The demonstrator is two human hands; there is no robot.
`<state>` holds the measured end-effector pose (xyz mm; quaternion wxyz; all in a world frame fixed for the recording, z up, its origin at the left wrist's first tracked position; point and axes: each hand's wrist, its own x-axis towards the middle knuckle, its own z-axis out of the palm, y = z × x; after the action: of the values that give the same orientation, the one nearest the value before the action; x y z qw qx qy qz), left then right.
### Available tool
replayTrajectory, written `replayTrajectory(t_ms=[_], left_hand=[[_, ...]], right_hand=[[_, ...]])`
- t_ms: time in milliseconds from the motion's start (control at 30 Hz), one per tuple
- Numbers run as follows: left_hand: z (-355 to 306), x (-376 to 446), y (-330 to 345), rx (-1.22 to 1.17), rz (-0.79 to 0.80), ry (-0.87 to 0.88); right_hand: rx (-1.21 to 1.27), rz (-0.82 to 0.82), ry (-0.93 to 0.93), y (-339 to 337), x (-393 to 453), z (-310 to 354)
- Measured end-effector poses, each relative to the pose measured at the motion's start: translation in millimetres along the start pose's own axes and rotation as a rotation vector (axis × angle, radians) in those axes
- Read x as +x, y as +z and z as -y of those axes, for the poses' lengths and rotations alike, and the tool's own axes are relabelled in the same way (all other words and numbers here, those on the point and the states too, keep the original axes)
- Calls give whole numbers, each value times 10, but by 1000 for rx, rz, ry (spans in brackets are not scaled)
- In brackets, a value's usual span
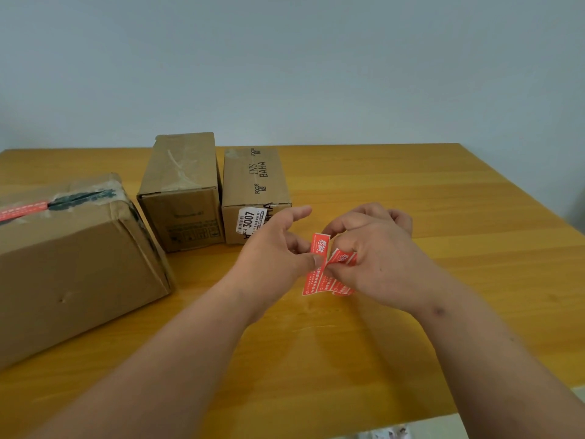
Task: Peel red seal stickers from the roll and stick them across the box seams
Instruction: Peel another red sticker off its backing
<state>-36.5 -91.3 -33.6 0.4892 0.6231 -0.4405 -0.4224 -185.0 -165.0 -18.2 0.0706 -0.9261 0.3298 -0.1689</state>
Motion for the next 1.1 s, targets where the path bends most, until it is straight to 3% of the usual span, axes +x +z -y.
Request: replayTrajectory(t_ms=[167, 500, 767, 1100], left_hand=[[17, 15, 26, -51, -26, -7], [-59, -39, 54, -104, 20, 33], [11, 9, 26, 29, 35, -17], [15, 18, 45, -68, -35, -65]], right_hand=[[-21, -37, -13, 18, -15, -22], [26, 103, 81, -101, 35, -24], [-47, 91, 20, -75, 12, 2], [0, -15, -32, -9, -17, -27]])
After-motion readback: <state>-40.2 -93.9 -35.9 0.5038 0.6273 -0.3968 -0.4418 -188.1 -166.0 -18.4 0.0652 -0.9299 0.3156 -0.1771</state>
